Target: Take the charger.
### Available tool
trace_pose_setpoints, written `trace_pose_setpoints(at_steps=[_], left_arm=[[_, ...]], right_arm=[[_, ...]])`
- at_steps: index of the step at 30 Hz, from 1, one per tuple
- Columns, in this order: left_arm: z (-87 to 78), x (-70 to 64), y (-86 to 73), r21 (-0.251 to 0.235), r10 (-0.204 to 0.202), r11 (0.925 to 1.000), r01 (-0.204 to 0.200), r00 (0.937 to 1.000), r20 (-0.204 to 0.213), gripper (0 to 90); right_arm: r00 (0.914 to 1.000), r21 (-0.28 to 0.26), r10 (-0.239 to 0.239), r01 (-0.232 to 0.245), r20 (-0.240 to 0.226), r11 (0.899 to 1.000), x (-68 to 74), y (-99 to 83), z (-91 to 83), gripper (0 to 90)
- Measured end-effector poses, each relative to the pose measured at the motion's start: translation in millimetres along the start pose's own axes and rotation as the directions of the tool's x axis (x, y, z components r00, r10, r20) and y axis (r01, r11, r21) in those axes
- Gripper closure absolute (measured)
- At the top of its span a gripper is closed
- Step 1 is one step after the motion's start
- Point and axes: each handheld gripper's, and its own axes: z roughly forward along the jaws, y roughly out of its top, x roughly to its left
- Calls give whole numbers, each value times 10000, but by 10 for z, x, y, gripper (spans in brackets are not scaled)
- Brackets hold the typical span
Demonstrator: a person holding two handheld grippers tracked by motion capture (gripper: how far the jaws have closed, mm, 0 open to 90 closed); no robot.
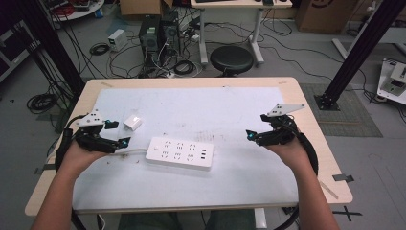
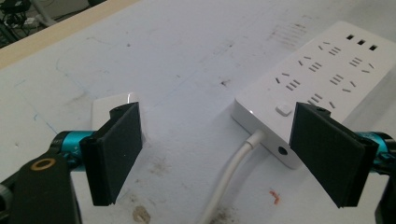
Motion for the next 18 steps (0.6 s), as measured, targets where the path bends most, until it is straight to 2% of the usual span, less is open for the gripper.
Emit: trace_pose_setpoints(at_steps=[2, 3, 6, 10, 12, 16, 18], left_arm=[[19, 32, 11, 106, -93, 9999, 95, 9998, -194, 173], [31, 39, 17, 140, -282, 9995, 286, 9992, -283, 173], [60, 65, 37, 102, -397, 9991, 401, 9984, -413, 173], [122, 124, 75, 411, -320, 9985, 349, 9969, -712, 173], [165, 159, 120, 389, -414, 9982, 448, 9956, -843, 173], [307, 302, 154, 129, -854, 9961, 874, 9897, -1145, 173], [412, 385, 123, 386, -1029, 9933, 1090, 9854, -1359, 173]], right_arm=[[10000, 22, -42, 42, 45, 10000, 2, 17, 2, 166], [10000, 47, -87, 87, 44, 10000, -2, 26, -1, 166], [10000, -47, -18, 18, 57, 10000, -6, 48, -16, 166], [10000, -40, -21, 21, 79, 10000, -16, 67, -26, 167], [9999, -49, 2, -1, 154, 10000, -18, 61, -17, 166], [9999, 46, 0, -1, 141, 10000, -25, 49, 16, 166], [9999, 67, 55, -56, 109, 10000, -21, 44, 24, 166]])
